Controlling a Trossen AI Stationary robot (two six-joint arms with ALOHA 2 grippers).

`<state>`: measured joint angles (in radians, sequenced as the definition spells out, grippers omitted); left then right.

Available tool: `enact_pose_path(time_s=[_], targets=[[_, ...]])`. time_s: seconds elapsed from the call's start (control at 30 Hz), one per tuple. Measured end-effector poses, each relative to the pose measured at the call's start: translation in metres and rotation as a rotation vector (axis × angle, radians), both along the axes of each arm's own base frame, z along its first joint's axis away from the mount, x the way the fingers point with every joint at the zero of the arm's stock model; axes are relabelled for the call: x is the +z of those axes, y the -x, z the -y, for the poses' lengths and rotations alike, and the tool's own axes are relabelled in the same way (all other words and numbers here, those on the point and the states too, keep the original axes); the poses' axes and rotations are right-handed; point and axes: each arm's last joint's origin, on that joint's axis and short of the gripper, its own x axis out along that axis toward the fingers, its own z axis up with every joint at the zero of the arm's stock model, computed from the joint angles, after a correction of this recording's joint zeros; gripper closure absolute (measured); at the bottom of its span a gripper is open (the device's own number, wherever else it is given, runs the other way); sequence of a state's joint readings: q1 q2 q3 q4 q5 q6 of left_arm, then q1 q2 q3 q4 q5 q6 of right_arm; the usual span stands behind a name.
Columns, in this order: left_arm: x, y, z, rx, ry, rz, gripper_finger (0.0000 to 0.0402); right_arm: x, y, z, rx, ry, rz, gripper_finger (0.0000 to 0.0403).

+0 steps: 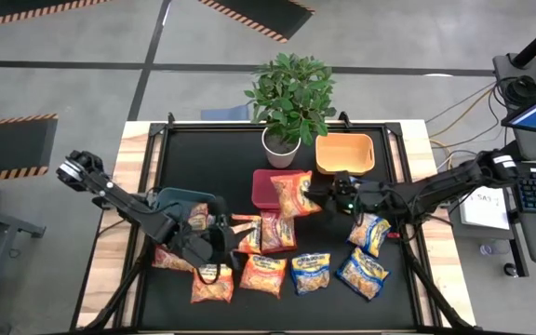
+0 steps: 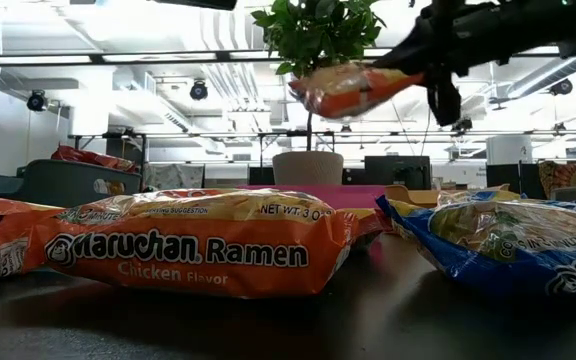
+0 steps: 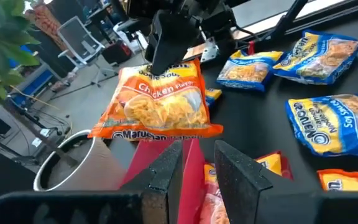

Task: Sort Maruchan noodles
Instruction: Put the top right orange noodle pack into the red bin

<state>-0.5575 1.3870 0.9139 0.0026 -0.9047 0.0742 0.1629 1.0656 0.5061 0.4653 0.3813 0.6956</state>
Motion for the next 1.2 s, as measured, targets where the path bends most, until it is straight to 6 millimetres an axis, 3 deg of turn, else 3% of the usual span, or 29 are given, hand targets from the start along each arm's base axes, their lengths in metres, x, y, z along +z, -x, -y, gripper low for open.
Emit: enact_pose_path(time_s=[0.43, 0.67, 0.83, 1.0, 1.2], targets=[[0.013, 0.047, -0.033, 0.101, -0.061, 0.077, 0.0326, 0.031, -0.034, 0.016, -0.222, 0.029, -0.368, 0.0394], [0.027, 0.057, -0.048, 0.159, -0.205, 0.057, 0.0326, 0.045, -0.058, 0.016, -0.255, 0.027, -0.482, 0.0394], [0.023, 0.062, -0.054, 0.172, -0.210, 0.051, 0.0326, 0.053, -0.077, 0.017, -0.289, 0.045, -0.613, 0.0394], [0.020, 0.063, -0.058, 0.250, -0.238, 0.048, 0.0326, 0.054, -0.094, 0.018, -0.340, 0.057, -0.724, 0.0394], [0.018, 0.064, -0.059, 0.267, -0.252, 0.039, 0.0326, 0.041, -0.109, 0.027, -0.398, 0.038, -0.863, 0.0394]])
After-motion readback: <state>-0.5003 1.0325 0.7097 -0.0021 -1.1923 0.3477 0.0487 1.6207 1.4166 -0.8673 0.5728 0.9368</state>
